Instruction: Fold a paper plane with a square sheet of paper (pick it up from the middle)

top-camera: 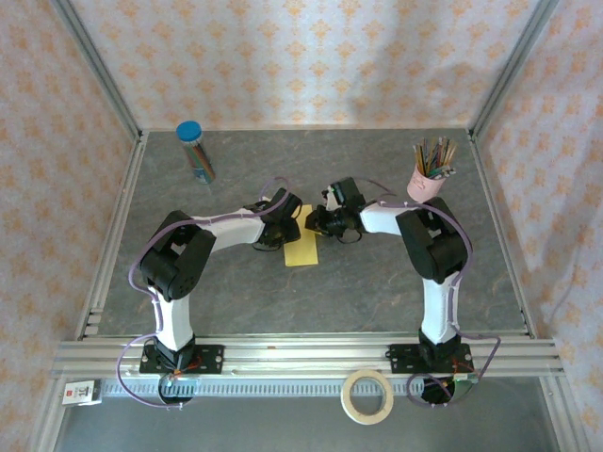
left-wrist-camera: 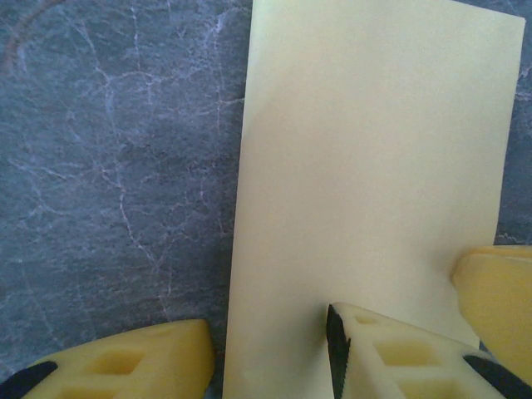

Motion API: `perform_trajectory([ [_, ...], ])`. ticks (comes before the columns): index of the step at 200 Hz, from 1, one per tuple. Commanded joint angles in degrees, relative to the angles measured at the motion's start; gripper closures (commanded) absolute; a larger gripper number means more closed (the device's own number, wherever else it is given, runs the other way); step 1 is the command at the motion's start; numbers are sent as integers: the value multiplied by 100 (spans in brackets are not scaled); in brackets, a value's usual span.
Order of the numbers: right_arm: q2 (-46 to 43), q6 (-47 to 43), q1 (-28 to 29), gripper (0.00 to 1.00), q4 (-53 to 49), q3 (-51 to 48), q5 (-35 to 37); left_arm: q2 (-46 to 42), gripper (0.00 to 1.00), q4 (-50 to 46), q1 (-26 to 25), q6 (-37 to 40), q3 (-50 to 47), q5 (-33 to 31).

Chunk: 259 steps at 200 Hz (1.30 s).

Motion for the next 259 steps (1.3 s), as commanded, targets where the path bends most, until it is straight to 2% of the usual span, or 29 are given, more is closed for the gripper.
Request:
perform_trajectory([
  [1, 222, -189, 30, 82, -407, 45, 340, 995, 56, 35, -56, -91, -429, 305],
  [48, 490, -342, 36, 87, -957, -69, 937, 683, 56, -3, -54, -123, -315, 232],
  [75, 651, -512, 31, 89, -1187, -110, 1373, 15, 56, -166, -43, -176, -130, -135],
  [115, 817, -417, 29, 93, -757, -585, 1753, -958, 54, -522, 45, -39, 165, -604],
  [129, 869, -417, 29, 93, -716, -682, 1857, -1212, 54, -357, 100, -29, 115, -489],
  [144, 922, -507, 31, 94, -776, -697, 1905, -1413, 55, 71, 137, -13, -28, -101],
  [160, 944, -566, 34, 94, -839, -723, 2030, -1462, 61, 732, 162, -74, -249, 604],
  [182, 936, -586, 30, 94, -931, -709, 2071, -1252, 77, 1445, 173, -258, -432, 1357],
  [217, 963, -568, 34, 94, -1044, -668, 2062, -816, 100, 1695, 241, -354, -449, 1681],
  [259, 1040, -615, 30, 95, -1230, -580, 2106, -542, 100, 1846, 477, -413, -621, 1806],
])
